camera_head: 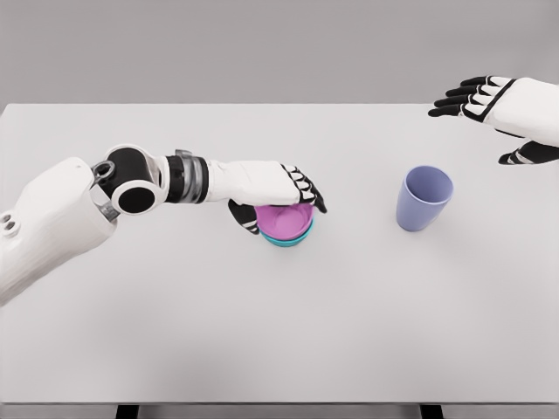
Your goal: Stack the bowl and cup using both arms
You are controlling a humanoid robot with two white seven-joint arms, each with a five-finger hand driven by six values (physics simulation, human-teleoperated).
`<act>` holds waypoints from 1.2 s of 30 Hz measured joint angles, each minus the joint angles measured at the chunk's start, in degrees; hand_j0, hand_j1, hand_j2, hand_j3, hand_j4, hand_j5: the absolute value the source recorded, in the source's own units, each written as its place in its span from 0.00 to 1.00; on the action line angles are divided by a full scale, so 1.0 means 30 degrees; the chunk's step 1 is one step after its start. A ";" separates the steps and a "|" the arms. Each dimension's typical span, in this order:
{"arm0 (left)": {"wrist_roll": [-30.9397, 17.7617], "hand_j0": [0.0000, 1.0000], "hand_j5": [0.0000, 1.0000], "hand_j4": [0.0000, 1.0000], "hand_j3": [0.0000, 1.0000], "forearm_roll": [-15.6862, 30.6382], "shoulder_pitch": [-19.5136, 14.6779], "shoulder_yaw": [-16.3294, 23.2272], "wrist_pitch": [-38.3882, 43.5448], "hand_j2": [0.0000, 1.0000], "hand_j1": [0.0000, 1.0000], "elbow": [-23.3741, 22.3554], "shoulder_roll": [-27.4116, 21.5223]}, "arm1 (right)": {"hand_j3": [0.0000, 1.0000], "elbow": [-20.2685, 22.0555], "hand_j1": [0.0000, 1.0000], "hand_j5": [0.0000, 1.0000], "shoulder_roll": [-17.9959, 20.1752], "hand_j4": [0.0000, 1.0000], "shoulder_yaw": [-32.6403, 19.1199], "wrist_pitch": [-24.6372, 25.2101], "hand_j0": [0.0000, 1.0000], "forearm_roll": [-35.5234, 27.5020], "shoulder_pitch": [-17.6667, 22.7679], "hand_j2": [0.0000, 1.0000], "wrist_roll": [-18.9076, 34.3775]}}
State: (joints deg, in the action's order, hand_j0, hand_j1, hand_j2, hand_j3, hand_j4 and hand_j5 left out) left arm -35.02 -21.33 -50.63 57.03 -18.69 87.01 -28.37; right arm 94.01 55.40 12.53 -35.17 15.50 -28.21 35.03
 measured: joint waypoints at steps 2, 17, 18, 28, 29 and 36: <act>0.0000 1.00 1.00 1.00 1.00 -0.0002 0.0000 -0.0002 0.0012 1.00 1.00 0.0004 -0.0007 | 1.00 -0.0024 1.00 1.00 0.0007 1.00 -0.0007 0.0000 1.00 0.0001 0.0029 1.00 0.0000; -0.0003 1.00 1.00 1.00 1.00 1.4149 0.2197 -0.2792 -0.4901 1.00 1.00 0.2793 -0.7342 | 1.00 0.0438 1.00 1.00 0.0422 1.00 -0.0515 0.1497 1.00 -0.1196 -0.0030 1.00 -0.0001; -0.0001 1.00 1.00 1.00 1.00 1.5334 0.2539 -0.2932 -0.5069 1.00 1.00 0.2647 -0.7976 | 1.00 0.0417 1.00 1.00 0.0469 1.00 -0.0533 0.2064 1.00 -0.1328 -0.0028 1.00 -0.0001; 0.0000 1.00 1.00 1.00 1.00 1.8119 0.8666 -0.6366 -0.5486 1.00 1.00 -0.0327 -0.9526 | 1.00 0.0420 1.00 1.00 0.0626 1.00 0.3687 0.1413 1.00 0.1470 -0.1874 1.00 -0.0002; 0.0000 1.00 1.00 1.00 1.00 1.8131 0.9343 -0.6880 -0.5489 1.00 1.00 -0.0508 -0.9530 | 1.00 0.0395 1.00 1.00 0.0611 1.00 0.4170 0.1355 1.00 0.1816 -0.1874 1.00 -0.0002; 0.0004 1.00 1.00 1.00 1.00 1.8202 0.9873 -0.8887 -0.5475 1.00 1.00 -0.1159 -0.9539 | 1.00 0.0101 1.00 1.00 0.0498 1.00 0.5613 0.1138 1.00 0.2791 -0.1963 1.00 -0.0001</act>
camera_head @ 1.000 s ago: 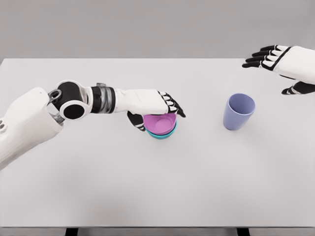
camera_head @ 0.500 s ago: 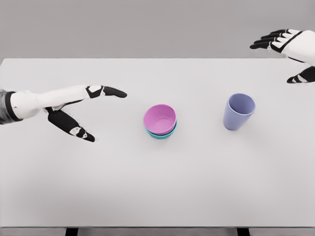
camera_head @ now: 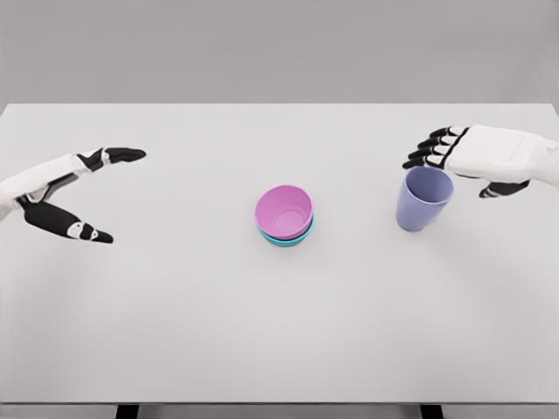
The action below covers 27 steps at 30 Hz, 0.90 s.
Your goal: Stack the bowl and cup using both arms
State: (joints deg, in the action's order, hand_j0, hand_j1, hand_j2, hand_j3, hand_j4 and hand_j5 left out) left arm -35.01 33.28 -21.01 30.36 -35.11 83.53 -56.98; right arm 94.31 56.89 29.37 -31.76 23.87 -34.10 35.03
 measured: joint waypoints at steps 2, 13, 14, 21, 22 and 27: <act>0.0000 1.00 1.00 1.00 1.00 0.0001 0.0000 -0.0116 0.0000 1.00 1.00 -0.0104 0.0008 | 1.00 -0.0058 1.00 1.00 -0.0044 1.00 0.0234 -0.0037 1.00 0.0053 -0.0146 1.00 -0.0001; 0.0000 1.00 1.00 1.00 1.00 -0.0084 0.0029 -0.0234 -0.0003 1.00 1.00 -0.0238 0.0034 | 1.00 -0.0852 1.00 1.00 -0.0637 1.00 0.1690 -0.0428 1.00 0.0505 -0.1289 1.00 -0.0003; -0.0001 1.00 1.00 1.00 1.00 -0.0096 0.0029 -0.0235 -0.0004 1.00 1.00 -0.0243 0.0034 | 1.00 -0.0977 1.00 1.00 -0.0732 1.00 0.1913 -0.0434 1.00 0.0611 -0.1289 1.00 -0.0002; -0.0001 1.00 1.00 1.00 1.00 -0.0141 0.0029 -0.0237 -0.0004 1.00 1.00 -0.0254 0.0083 | 1.00 -0.1455 1.00 1.00 -0.1012 1.00 0.2477 -0.0445 1.00 0.0896 -0.1436 1.00 -0.0001; -0.0001 1.00 1.00 1.00 1.00 -0.0143 0.0029 -0.0238 -0.0004 1.00 1.00 -0.0254 0.0086 | 1.00 -0.1492 1.00 1.00 -0.1043 1.00 0.2542 -0.0445 1.00 0.0909 -0.1465 1.00 -0.0001; -0.0001 1.00 1.00 1.00 1.00 -0.0148 0.0030 -0.0238 -0.0004 1.00 1.00 -0.0268 0.0107 | 1.00 -0.1536 1.00 1.00 -0.1177 1.00 0.2934 -0.0465 1.00 0.0950 -0.1641 1.00 -0.0001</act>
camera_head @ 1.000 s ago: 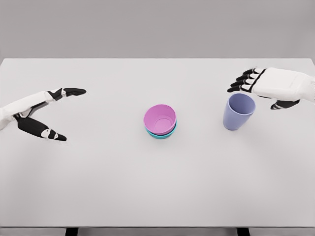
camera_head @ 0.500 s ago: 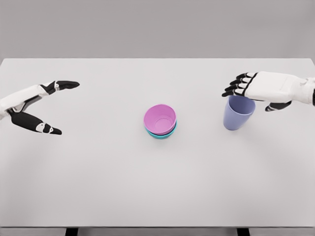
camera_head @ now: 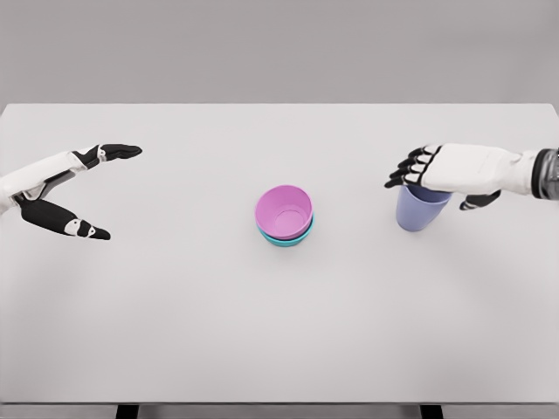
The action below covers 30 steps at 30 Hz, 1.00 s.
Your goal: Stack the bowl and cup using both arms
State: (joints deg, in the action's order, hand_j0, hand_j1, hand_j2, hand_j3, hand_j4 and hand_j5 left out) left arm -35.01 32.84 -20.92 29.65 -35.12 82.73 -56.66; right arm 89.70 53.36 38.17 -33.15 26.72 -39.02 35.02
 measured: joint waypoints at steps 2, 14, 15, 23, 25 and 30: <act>0.0000 1.00 1.00 1.00 1.00 -0.0001 0.0000 0.0000 0.0000 1.00 1.00 -0.0008 0.0010 | 1.00 -0.0003 1.00 1.00 -0.0061 1.00 0.0080 -0.0003 1.00 0.0016 -0.0088 1.00 0.0000; 0.0000 1.00 1.00 1.00 1.00 0.0021 0.0058 0.0000 0.0000 1.00 1.00 -0.0045 0.0044 | 1.00 -0.0597 1.00 1.00 -0.0701 1.00 0.0923 0.0019 1.00 0.0500 -0.0527 1.00 0.0000; 0.0000 1.00 1.00 1.00 1.00 0.0022 0.0059 0.0000 0.0001 1.00 1.00 -0.0045 0.0043 | 1.00 -0.0614 1.00 1.00 -0.0719 1.00 0.0943 0.0020 1.00 0.0510 -0.0585 1.00 0.0000; 0.0000 1.00 1.00 1.00 1.00 0.0026 0.0087 -0.0003 0.0001 1.00 1.00 -0.0045 0.0043 | 0.73 -0.0807 0.73 0.73 -0.0904 0.73 0.1018 0.0141 0.73 0.0550 -0.0791 0.73 -0.0007; 0.0000 1.00 1.00 1.00 1.00 0.0027 0.0087 -0.0003 0.0001 1.00 1.00 -0.0045 0.0044 | 0.72 -0.0823 0.72 0.72 -0.0950 0.72 0.1015 0.0147 0.72 0.0536 -0.0820 0.72 -0.0013; 0.0000 1.00 1.00 1.00 1.00 0.0028 0.0087 -0.0001 0.0000 1.00 1.00 -0.0045 0.0044 | 0.64 -0.0860 0.64 0.64 -0.1128 0.64 0.0923 0.0129 0.64 0.0547 -0.0996 0.64 -0.0005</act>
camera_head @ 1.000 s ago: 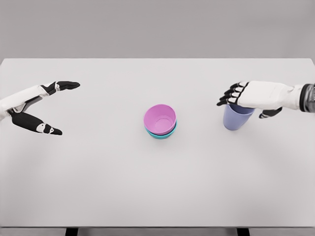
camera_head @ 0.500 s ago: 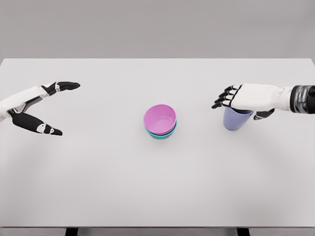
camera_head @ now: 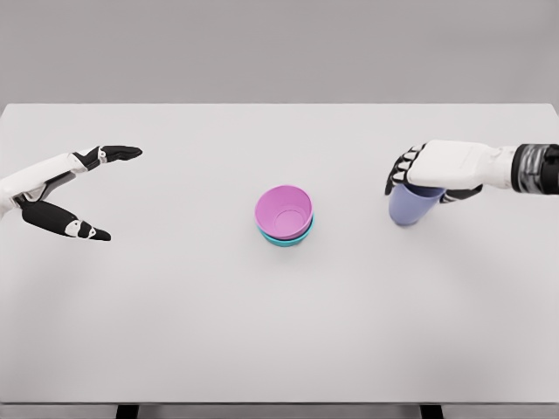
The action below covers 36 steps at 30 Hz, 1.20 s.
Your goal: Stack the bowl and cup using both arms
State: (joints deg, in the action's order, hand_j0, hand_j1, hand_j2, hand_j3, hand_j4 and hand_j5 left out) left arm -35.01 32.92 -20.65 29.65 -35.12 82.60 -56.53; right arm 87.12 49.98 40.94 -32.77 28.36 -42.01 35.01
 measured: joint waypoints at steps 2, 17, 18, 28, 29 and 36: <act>0.0000 1.00 1.00 1.00 1.00 0.0000 0.0000 0.0001 0.0000 1.00 1.00 0.0000 0.0000 | 0.64 -0.0057 0.64 0.64 -0.0123 0.64 -0.0066 0.0007 0.64 -0.0007 -0.0176 0.64 0.0000; 0.0000 1.00 1.00 1.00 1.00 0.0000 0.0000 0.0000 0.0000 1.00 1.00 0.0000 0.0000 | 0.64 0.0851 0.64 0.64 -0.2221 0.64 -0.1191 -0.0173 0.64 -0.0051 -0.1025 0.64 0.0009; 0.0000 1.00 1.00 1.00 1.00 0.0000 0.0000 0.0001 0.0000 1.00 1.00 0.0000 0.0000 | 0.64 0.1047 0.64 0.64 -0.2418 0.64 -0.1213 -0.0172 0.64 -0.0061 -0.1201 0.64 0.0012; 0.0000 1.00 1.00 1.00 1.00 0.0000 0.0000 0.0001 0.0000 1.00 1.00 0.0000 0.0000 | 0.65 0.3444 0.65 0.65 -0.3947 0.65 -0.1172 -0.0122 0.65 -0.0171 -0.1553 0.65 0.0016; 0.0000 1.00 1.00 1.00 1.00 0.0000 0.0000 0.0000 0.0001 1.00 1.00 0.0001 0.0000 | 0.65 0.3628 0.65 0.65 -0.4122 0.65 -0.1104 -0.0124 0.65 -0.0179 -0.1553 0.65 0.0017; 0.0000 1.00 1.00 1.00 1.00 0.0000 0.0000 0.0001 0.0001 1.00 1.00 0.0000 0.0000 | 0.65 0.4062 0.65 0.65 -0.5128 0.65 0.0388 -0.0056 0.65 -0.0195 -0.1553 0.65 0.0020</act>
State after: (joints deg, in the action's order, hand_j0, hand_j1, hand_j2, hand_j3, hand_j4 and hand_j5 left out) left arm -35.01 32.92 -20.65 29.65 -35.12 82.60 -56.53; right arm 99.31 34.59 42.10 -32.93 27.78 -46.67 35.07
